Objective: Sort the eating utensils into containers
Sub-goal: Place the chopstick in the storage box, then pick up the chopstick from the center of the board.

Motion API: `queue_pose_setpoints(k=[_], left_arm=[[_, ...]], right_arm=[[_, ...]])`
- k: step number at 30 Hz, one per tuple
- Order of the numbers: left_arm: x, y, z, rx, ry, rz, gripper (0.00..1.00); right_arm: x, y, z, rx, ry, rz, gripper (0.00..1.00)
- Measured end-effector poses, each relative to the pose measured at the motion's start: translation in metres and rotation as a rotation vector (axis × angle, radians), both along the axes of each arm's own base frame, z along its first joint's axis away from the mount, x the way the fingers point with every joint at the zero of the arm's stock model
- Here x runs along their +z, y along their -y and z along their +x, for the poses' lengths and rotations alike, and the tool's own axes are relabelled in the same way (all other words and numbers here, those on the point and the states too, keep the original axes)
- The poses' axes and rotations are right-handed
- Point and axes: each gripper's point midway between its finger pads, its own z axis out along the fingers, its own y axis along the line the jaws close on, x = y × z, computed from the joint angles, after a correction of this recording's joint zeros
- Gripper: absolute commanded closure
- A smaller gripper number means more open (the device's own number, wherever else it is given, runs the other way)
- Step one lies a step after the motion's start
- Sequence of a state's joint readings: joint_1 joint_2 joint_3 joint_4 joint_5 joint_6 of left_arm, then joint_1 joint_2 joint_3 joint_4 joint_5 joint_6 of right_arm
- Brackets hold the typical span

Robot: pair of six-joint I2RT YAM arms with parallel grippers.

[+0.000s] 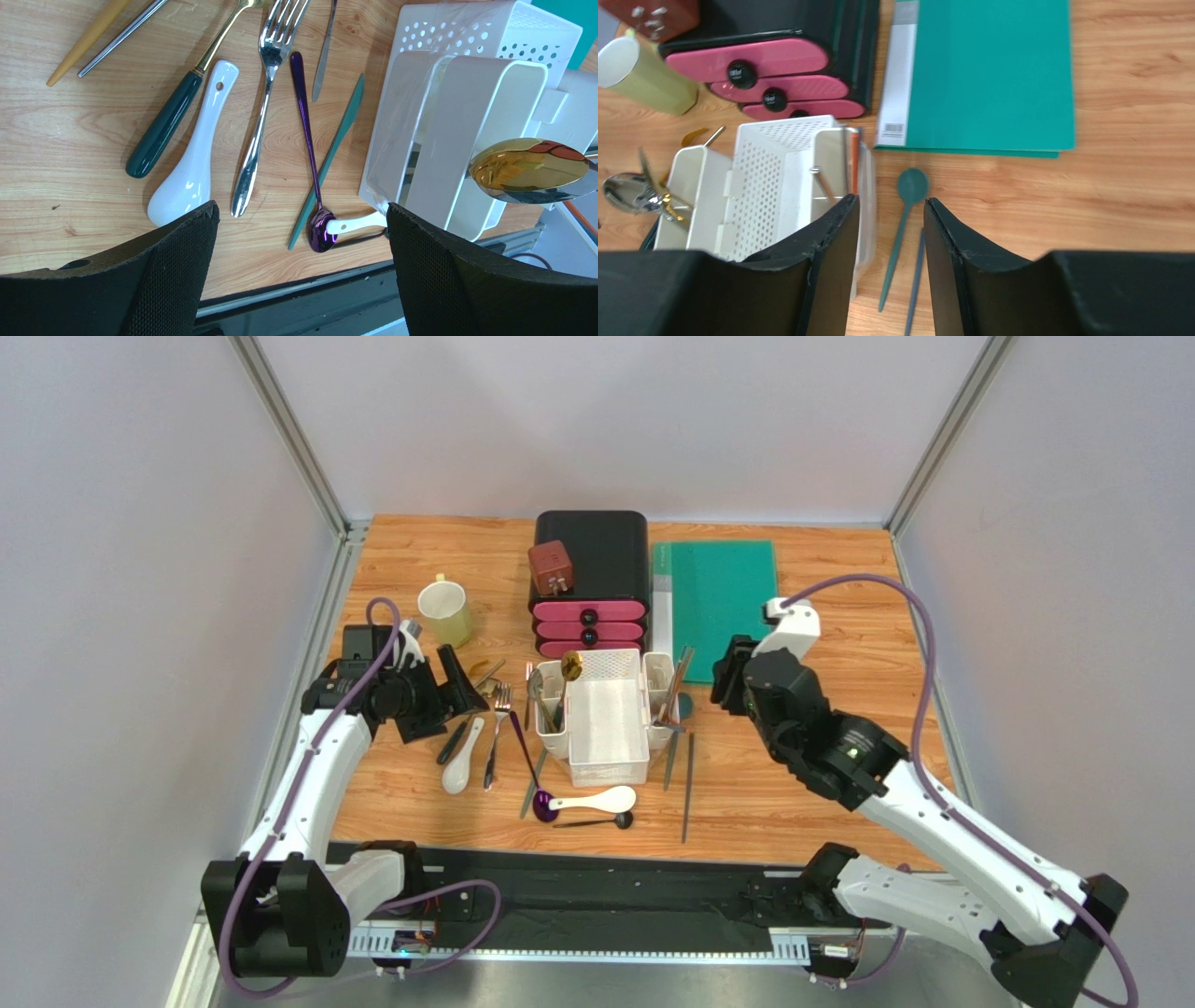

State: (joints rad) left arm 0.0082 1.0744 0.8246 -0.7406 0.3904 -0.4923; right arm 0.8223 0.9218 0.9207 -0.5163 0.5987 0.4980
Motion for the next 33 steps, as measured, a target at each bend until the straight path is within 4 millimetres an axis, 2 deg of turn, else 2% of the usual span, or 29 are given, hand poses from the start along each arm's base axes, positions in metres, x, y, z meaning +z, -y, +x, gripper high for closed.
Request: queue_pose_setpoints(k=[3, 5, 7, 11, 15, 20, 26, 33], left_arm=[[0.000, 0.000, 0.000, 0.000, 0.001, 0.000, 0.06], [0.000, 0.000, 0.000, -0.001, 0.001, 0.000, 0.06], [-0.001, 0.000, 0.000, -0.001, 0.000, 0.000, 0.06], [0.000, 0.000, -0.001, 0.000, 0.002, 0.000, 0.06], [0.000, 0.000, -0.001, 0.000, 0.008, 0.000, 0.06], [0.000, 0.000, -0.001, 0.000, 0.009, 0.000, 0.06], [0.001, 0.000, -0.001, 0.000, 0.012, 0.000, 0.06], [0.002, 0.000, -0.001, 0.000, 0.016, 0.000, 0.06]], right_arm=[[-0.010, 0.030, -0.004, -0.079, -0.051, 0.007, 0.53], [-0.033, 0.047, -0.005, -0.126, -0.136, -0.012, 0.52], [-0.064, 0.054, -0.011, -0.138, -0.247, -0.045, 0.50], [-0.135, 0.046, -0.032, -0.090, -0.511, -0.126, 0.49], [-0.169, 0.030, -0.042, -0.033, -0.657, -0.137, 0.49], [-0.195, 0.010, -0.042, 0.028, -0.753, -0.125, 0.48], [-0.206, -0.007, -0.033, 0.073, -0.785, -0.104, 0.48], [-0.214, -0.016, -0.024, 0.087, -0.799, -0.111, 0.50]])
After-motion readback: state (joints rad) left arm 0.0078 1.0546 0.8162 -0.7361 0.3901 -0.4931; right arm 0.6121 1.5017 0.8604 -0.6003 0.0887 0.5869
